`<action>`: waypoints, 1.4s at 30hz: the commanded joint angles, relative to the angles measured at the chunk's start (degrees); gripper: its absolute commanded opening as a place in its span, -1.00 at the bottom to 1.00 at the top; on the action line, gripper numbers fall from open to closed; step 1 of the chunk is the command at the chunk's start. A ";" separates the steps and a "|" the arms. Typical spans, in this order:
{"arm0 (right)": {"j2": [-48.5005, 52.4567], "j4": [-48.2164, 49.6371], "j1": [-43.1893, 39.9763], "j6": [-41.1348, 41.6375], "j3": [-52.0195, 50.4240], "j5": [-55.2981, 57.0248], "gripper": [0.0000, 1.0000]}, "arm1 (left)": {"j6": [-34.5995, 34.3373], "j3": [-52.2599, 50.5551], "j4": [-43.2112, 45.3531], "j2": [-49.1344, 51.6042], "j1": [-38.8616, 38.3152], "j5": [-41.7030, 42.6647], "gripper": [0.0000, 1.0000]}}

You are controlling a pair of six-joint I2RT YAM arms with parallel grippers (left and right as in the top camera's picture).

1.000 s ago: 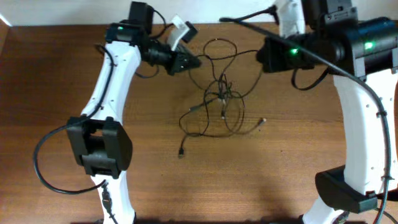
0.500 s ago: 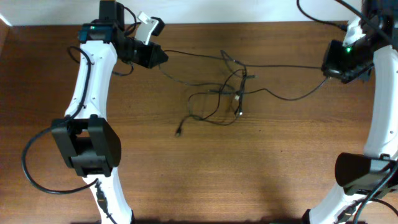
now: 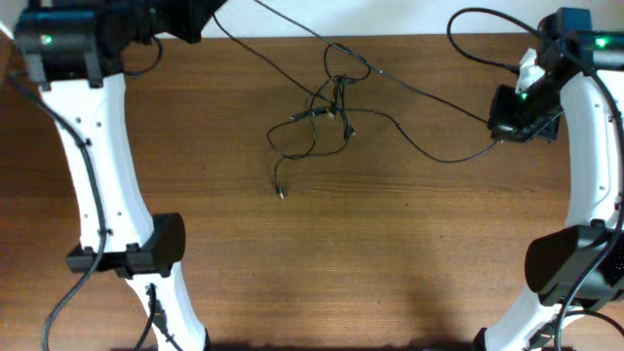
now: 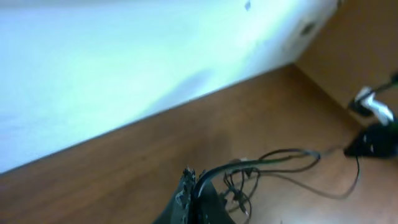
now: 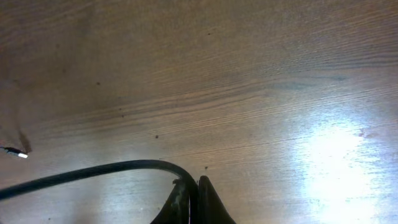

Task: Untangle cables

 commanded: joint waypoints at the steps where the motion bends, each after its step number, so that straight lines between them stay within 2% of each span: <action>1: -0.48 0.02 -0.83 0.24 -1.57 4.20 -0.65 | -8.13 4.20 1.18 -1.22 1.79 -10.03 -1.00; 2: -0.48 0.04 -0.83 -0.04 -1.53 3.89 0.01 | -8.33 4.17 0.85 -1.22 1.79 -9.70 -1.00; 3: -0.48 0.07 -0.83 -3.93 -1.11 -0.28 0.29 | -8.28 4.15 -0.07 -1.22 1.79 -8.83 -1.00; 5: -0.59 -0.07 -0.35 -13.38 1.42 -13.16 0.49 | -8.28 4.15 -2.99 -1.20 1.29 -6.69 -1.00; 6: -0.63 -0.22 0.46 -15.34 3.37 -17.00 0.61 | -8.28 4.15 -4.48 -1.09 0.48 -5.07 -1.00; 7: -0.63 -0.11 2.32 -15.67 6.05 -19.85 0.64 | -8.26 4.02 -5.77 -1.05 -0.72 -4.33 -1.00; 9: -0.63 2.05 6.62 -13.77 8.26 -23.37 0.64 | -8.26 3.82 -6.86 -1.05 -2.84 -4.33 -1.00; 14: -0.52 10.40 16.06 -2.89 7.96 -23.50 0.50 | -9.57 3.82 -6.93 -1.05 -4.48 -4.33 -1.00; 15: -0.48 13.35 17.00 0.70 7.96 -23.52 0.46 | -11.91 3.82 -6.91 -1.05 -4.48 -4.13 -1.00; 17: -0.09 16.48 17.29 4.20 7.96 -24.61 0.41 | -12.20 3.82 -6.60 -1.05 -4.48 -0.90 -1.00; 22: 4.50 24.00 18.27 9.18 7.96 -37.83 0.41 | -12.15 3.82 -4.83 -1.05 -4.66 14.12 -1.00; 30: 9.84 34.77 25.94 24.48 7.96 -41.86 0.40 | -12.09 3.82 -4.81 -1.05 -5.42 15.10 -1.00; 37: 12.72 34.42 28.48 25.66 7.58 -45.38 0.25 | -11.67 3.82 -5.07 -1.05 -5.40 12.94 -1.00; 42: 12.72 29.64 27.98 22.29 7.58 -45.35 0.18 | -11.61 3.82 -5.66 -1.05 -5.40 11.89 -1.00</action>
